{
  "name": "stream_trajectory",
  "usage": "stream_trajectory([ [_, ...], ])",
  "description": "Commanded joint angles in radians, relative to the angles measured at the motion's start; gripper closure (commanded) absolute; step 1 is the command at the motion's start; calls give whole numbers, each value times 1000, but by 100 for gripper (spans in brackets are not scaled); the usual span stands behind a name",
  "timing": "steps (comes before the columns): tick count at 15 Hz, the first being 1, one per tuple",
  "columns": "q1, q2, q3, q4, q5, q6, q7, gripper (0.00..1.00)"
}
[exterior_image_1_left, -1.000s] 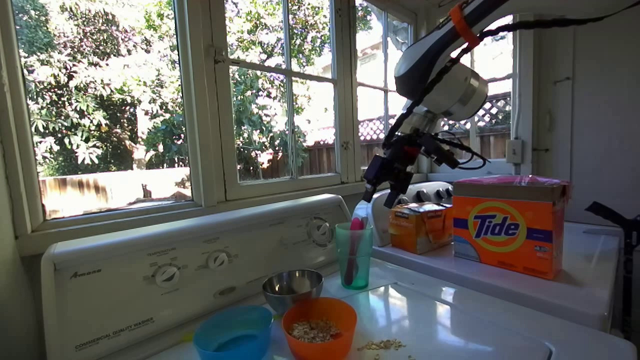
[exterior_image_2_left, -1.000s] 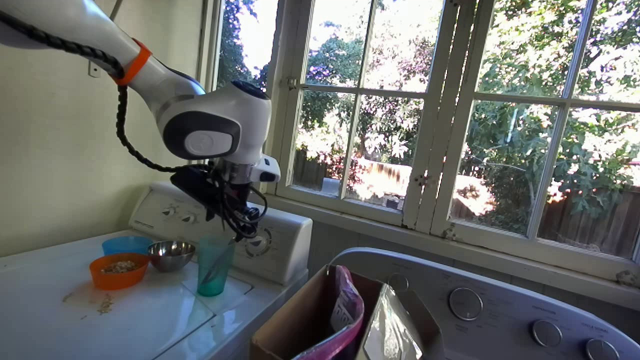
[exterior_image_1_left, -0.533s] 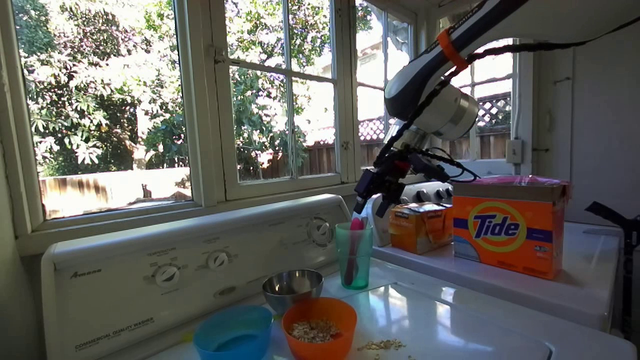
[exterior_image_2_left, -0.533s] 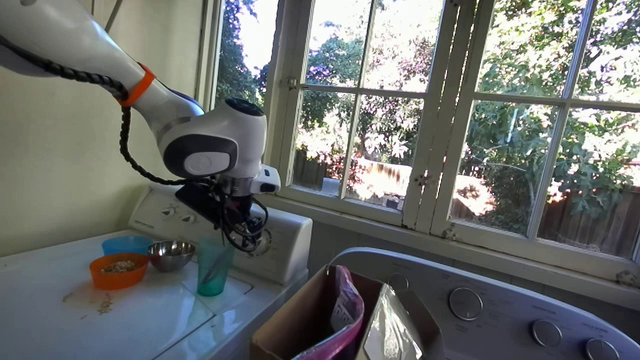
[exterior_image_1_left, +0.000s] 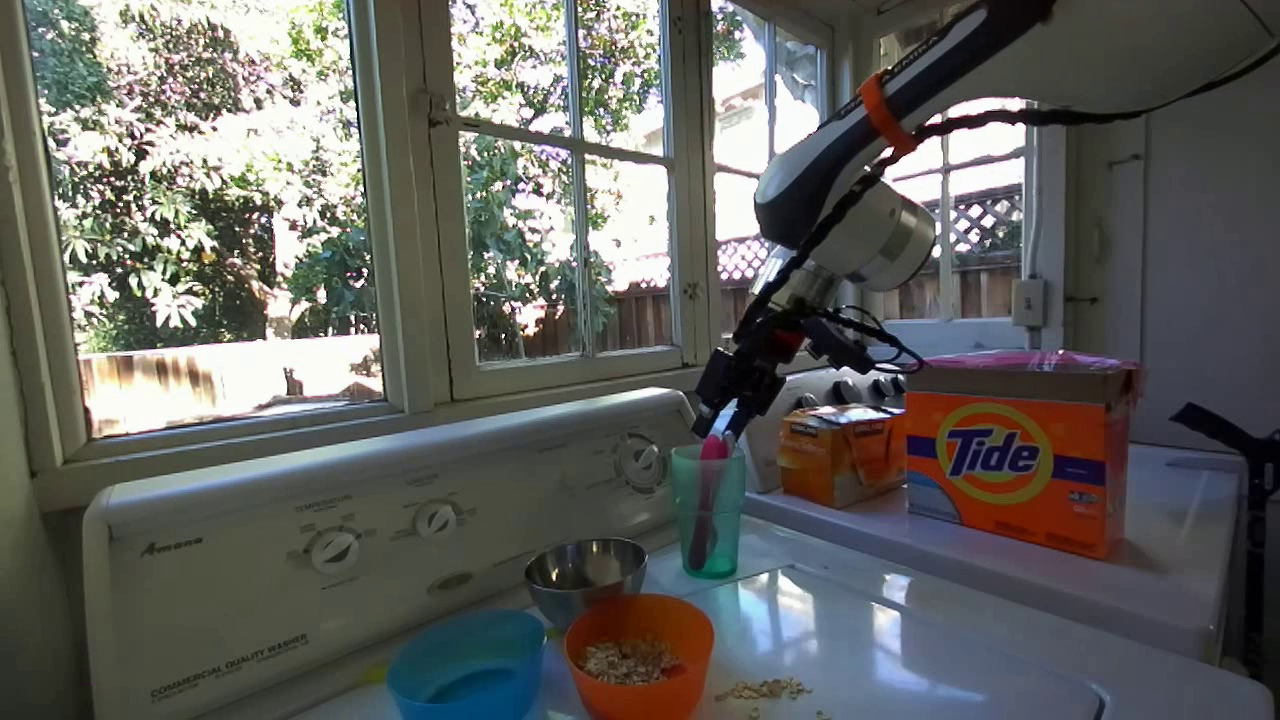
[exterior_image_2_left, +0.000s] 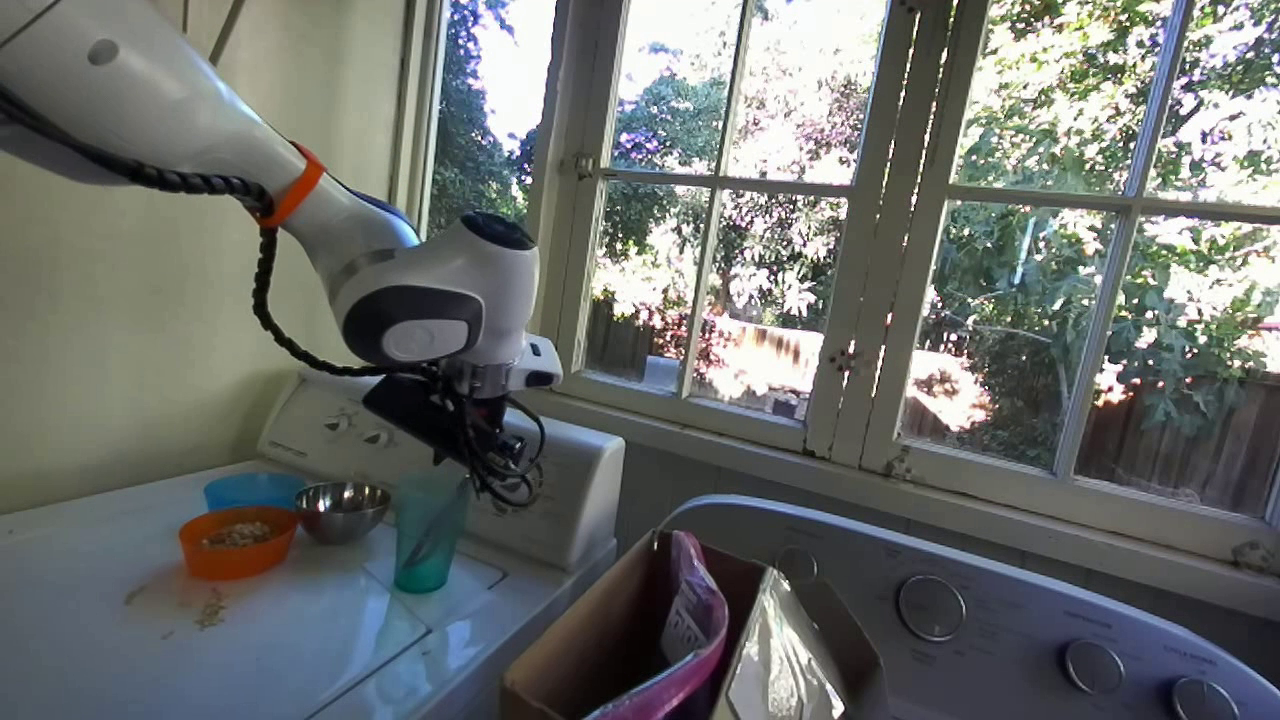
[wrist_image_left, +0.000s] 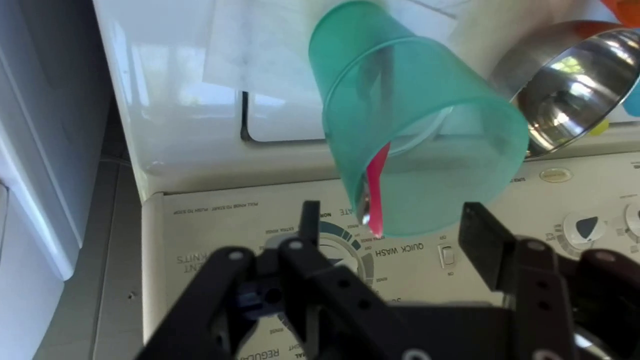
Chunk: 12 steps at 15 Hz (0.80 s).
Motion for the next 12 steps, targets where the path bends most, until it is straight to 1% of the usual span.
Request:
stream_trajectory([
  [1, -50, 38, 45, 65, 15, -82, -92, 27],
  [4, -59, 32, 39, 73, 9, -132, -115, 26],
  [7, -61, 20, 33, 69, 11, -175, -120, 39],
  [8, -57, 19, 29, 69, 8, -182, -117, 38],
  [9, -55, 21, 27, 72, 7, -189, -116, 45],
  [10, -53, 22, 26, 73, 6, -193, -117, 43],
  [12, -49, 21, 22, 73, 3, -202, -113, 48],
])
